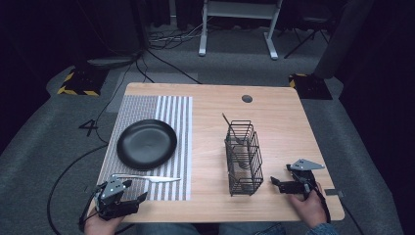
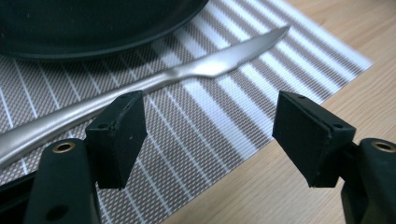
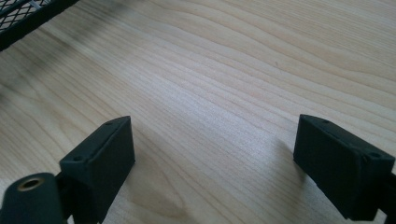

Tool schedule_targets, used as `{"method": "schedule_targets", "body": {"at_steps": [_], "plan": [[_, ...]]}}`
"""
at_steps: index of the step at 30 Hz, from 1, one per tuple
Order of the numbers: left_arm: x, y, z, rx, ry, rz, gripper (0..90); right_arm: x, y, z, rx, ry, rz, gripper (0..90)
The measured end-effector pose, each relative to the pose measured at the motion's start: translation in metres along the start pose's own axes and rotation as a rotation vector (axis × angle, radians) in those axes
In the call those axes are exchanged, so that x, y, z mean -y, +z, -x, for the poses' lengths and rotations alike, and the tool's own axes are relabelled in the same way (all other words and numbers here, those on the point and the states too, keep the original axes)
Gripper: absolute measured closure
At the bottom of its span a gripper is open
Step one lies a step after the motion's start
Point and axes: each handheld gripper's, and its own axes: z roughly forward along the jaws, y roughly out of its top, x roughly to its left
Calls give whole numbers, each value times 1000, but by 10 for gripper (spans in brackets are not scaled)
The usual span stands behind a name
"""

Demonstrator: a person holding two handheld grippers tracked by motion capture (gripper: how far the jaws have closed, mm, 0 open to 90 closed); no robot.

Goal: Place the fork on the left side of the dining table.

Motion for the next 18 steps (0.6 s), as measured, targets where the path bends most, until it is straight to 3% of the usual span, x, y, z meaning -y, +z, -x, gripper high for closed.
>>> {"method": "schedule_targets", "body": {"at_steps": [6, 9, 15, 18], "plan": [[-14, -6, 4, 15, 9, 31, 268, 0, 0, 0, -1, -1, 0, 123], [-32, -9, 5, 31, 17, 51, 273, 0, 0, 0, -1, 0, 0, 123], [-48, -11, 4, 32, 26, 39, 279, 0, 0, 0, -1, -1, 0, 123], [-59, -15, 0, 41, -8, 64, 282, 0, 0, 0, 0, -1, 0, 124]]}}
